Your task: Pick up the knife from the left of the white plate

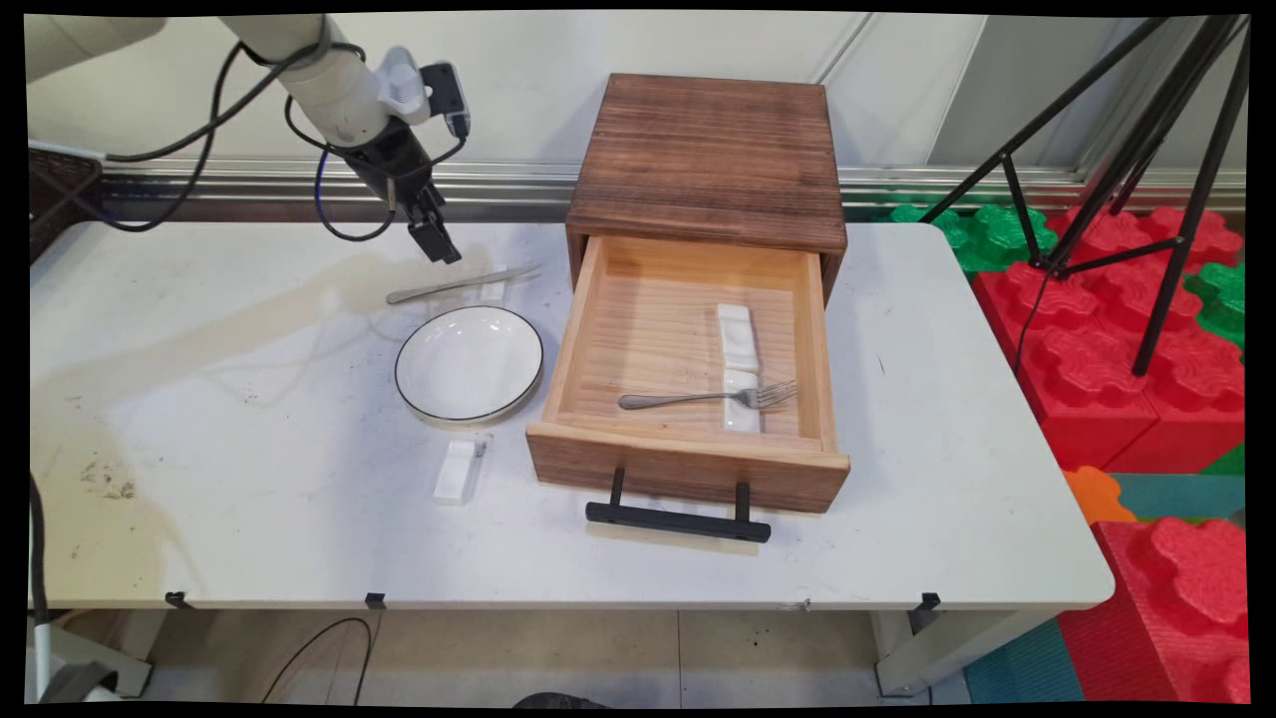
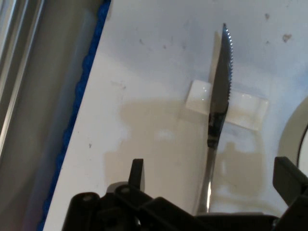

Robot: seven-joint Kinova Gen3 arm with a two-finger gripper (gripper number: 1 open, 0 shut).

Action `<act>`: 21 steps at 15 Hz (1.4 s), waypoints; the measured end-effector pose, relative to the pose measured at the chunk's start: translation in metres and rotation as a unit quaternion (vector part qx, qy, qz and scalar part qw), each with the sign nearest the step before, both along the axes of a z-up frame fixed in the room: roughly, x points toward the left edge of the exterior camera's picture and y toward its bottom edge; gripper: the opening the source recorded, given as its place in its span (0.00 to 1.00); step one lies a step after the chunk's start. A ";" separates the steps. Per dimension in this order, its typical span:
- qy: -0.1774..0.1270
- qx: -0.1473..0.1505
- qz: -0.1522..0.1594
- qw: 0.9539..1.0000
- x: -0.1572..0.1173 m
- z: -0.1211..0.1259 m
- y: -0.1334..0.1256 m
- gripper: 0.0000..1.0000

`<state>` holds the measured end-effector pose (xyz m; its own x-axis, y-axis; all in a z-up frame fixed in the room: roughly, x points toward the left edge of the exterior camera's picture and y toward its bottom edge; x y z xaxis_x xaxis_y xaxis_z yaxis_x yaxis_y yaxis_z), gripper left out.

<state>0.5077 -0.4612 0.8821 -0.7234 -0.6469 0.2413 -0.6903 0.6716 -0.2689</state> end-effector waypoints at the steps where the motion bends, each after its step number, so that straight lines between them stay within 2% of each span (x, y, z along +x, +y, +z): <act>1: -0.001 0.006 -0.003 1.000 0.002 -0.005 -0.006 1.00; 9: -0.006 0.044 -0.034 0.998 0.014 -0.037 -0.040 1.00; 21: -0.005 0.089 -0.069 0.994 0.015 -0.070 -0.059 1.00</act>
